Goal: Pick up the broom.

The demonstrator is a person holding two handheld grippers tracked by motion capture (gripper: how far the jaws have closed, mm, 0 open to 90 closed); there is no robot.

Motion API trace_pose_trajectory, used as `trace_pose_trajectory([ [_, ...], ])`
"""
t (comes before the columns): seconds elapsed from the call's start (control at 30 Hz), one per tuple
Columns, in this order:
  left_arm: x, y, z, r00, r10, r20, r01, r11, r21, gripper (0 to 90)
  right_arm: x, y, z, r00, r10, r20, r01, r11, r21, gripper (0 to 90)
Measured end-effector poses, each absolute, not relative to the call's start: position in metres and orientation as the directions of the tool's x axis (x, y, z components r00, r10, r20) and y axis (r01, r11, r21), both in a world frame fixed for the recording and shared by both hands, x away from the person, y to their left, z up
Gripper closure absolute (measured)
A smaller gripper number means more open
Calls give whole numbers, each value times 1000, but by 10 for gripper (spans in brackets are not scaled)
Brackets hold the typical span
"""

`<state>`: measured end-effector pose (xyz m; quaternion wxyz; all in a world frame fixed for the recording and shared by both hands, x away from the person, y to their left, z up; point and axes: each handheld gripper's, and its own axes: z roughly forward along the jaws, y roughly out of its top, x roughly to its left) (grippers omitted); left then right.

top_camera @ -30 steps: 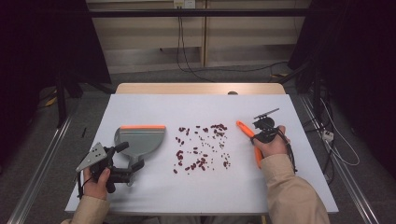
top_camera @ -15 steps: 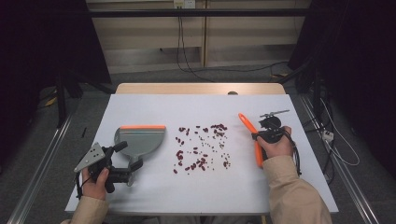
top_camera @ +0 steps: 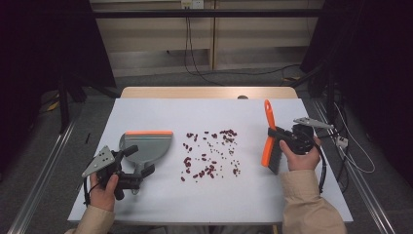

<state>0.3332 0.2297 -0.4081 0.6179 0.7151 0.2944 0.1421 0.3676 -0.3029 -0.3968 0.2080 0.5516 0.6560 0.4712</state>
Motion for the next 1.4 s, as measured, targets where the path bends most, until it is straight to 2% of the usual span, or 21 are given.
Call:
trace_pose_trajectory([
  [0.23, 336, 216, -401, 796, 586, -150, 240, -79, 968, 26, 362, -308, -393, -310, 909, 279, 482, -103, 870, 712],
  [0.4, 338, 203, -398, 809, 571, -141, 237, -97, 967, 26, 359, -316, -388, -287, 899, 331, 441, -183, 878, 712],
  [0.9, 349, 155, -390, 843, 511, -168, 262, -117, 958, 25, 364, -278, -364, -376, 878, 295, 378, -146, 914, 712],
  [1.4, 365, 96, -396, 854, 467, -230, 334, -153, 930, 57, 372, -241, -358, -445, 848, 286, 381, -110, 918, 712],
])
